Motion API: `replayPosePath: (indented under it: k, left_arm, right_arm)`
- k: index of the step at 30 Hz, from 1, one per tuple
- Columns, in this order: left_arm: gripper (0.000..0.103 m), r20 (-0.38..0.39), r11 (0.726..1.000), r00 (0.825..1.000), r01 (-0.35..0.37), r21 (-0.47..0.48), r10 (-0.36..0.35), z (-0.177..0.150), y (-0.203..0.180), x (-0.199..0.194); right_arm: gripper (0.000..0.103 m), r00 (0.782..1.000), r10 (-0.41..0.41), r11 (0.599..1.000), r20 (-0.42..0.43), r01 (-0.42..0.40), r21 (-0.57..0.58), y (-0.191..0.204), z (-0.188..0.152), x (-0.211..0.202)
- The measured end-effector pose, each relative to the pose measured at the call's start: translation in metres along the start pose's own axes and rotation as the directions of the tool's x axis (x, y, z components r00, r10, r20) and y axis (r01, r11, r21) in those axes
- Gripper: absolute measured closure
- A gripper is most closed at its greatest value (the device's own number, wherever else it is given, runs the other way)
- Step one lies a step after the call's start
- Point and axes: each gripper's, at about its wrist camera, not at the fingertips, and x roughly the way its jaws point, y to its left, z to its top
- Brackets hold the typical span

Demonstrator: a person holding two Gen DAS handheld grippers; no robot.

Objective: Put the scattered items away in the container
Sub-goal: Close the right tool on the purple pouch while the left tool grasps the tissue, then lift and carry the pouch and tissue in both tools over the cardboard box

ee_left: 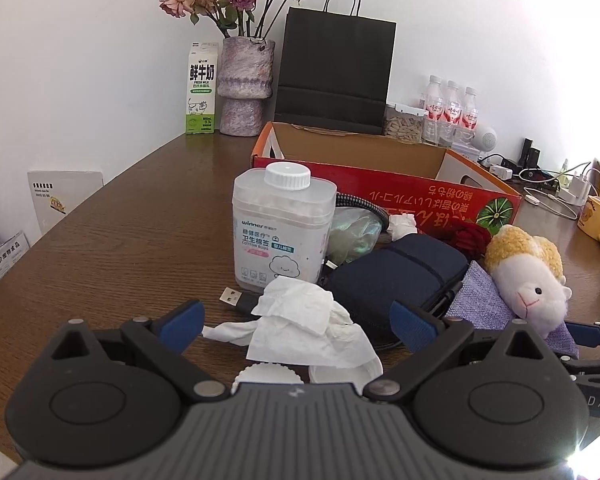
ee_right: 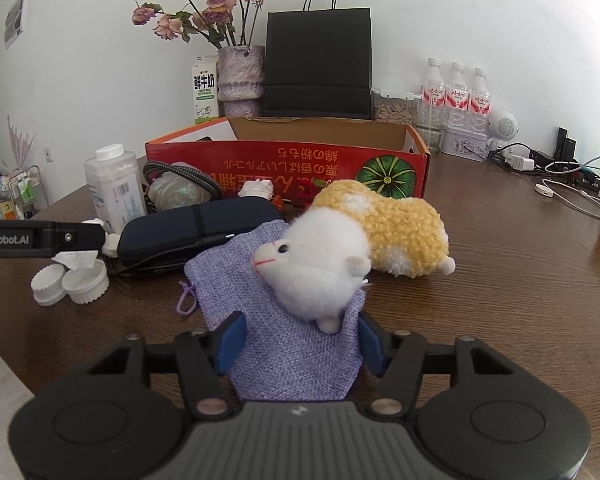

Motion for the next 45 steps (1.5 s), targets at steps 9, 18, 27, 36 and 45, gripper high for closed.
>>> replayPosePath:
  k: [9, 18, 27, 36, 45]
  left_arm:
    - [0.039, -0.027, 1.000, 1.000, 0.009, -0.004, -0.009, -0.001, 0.002, 0.003]
    - [0.054, -0.002, 1.000, 1.000, 0.005, -0.019, -0.005, 0.002, 0.008, -0.004]
    - [0.079, 0.010, 0.999, 1.000, 0.002, -0.046, -0.002, 0.003, 0.017, -0.009]
    - [0.096, 0.031, 0.998, 0.999, 0.028, -0.064, -0.026, 0.006, 0.024, -0.008]
    - [0.096, 0.097, 0.996, 0.994, 0.049, -0.071, -0.042, 0.018, 0.028, -0.026]
  right_arm:
    - [0.087, 1.000, 0.001, 1.000, 0.015, -0.001, 0.016, -0.006, -0.001, -0.008]
    - [0.091, 0.997, 0.051, 0.997, 0.064, -0.055, 0.056, -0.009, 0.010, -0.024]
    - [0.092, 0.990, 0.091, 0.992, 0.109, -0.100, 0.077, -0.007, 0.024, -0.036]
    - [0.092, 0.980, 0.103, 0.990, 0.169, -0.118, 0.081, -0.004, 0.041, -0.050]
    - [0.093, 0.971, 0.110, 0.988, 0.214, -0.130, 0.082, -0.002, 0.053, -0.061]
